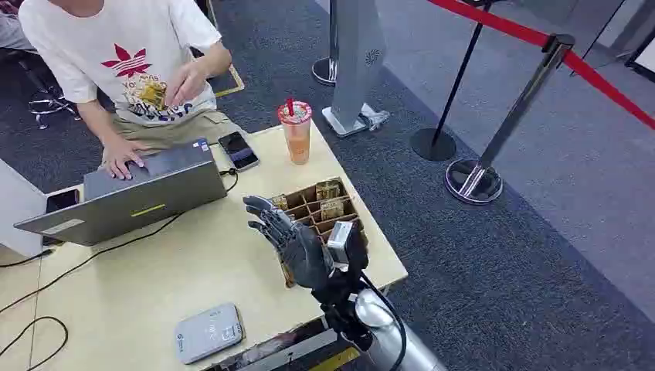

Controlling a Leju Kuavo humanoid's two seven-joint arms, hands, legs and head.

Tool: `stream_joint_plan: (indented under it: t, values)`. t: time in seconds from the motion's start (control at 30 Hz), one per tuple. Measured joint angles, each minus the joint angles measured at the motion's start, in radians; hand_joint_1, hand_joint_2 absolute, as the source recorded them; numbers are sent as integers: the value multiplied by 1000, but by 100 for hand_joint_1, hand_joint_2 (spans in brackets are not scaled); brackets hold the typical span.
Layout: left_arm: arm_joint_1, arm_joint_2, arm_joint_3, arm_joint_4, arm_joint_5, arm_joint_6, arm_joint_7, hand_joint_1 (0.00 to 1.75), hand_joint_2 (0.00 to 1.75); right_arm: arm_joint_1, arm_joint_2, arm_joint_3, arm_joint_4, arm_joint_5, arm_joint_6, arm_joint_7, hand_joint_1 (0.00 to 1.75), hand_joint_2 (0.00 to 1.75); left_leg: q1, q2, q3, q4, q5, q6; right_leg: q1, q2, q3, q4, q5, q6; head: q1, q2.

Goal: Pass the card to the sensor for recognition and then transmit it.

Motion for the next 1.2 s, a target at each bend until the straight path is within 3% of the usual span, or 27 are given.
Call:
stream_joint_plan:
  t: [0.23,0.37,0.57,0.77,1.03,1.2]
  values:
    - [0,0,0,0,-7,-2,0,0,0,20,-7,-2,-3,56,-13,-20,0,175,0,0,0,0,0,0,0,0,0,0,0,0,0,0]
    - [0,0,0,0,-8,-2,2,0,0,20,-7,-1,-24,261,-145,1,0,175,0,0,0,0,0,0,0,0,0,0,0,0,0,0]
    - [0,1,0,0,-17,-11,3,0,0,4,-14,22,-66,447,-244,11,0,175,0,0,0,0,0,0,0,0,0,0,0,0,0,0]
    - [-1,3,0,0,-18,-14,3,0,0,-69,-42,61,-68,583,-349,1,0,175,0,0,0,0,0,0,0,0,0,0,0,0,0,0]
    - [-4,3,0,0,-20,-12,2,0,0,-220,-64,133,-16,985,-643,37,0,175,0,1,0,0,0,0,0,1,0,0,0,0,0,0]
    - [-5,3,0,0,-26,-15,2,0,0,-299,-66,162,49,1086,-712,60,0,175,0,1,0,0,1,0,0,1,0,0,0,0,0,0]
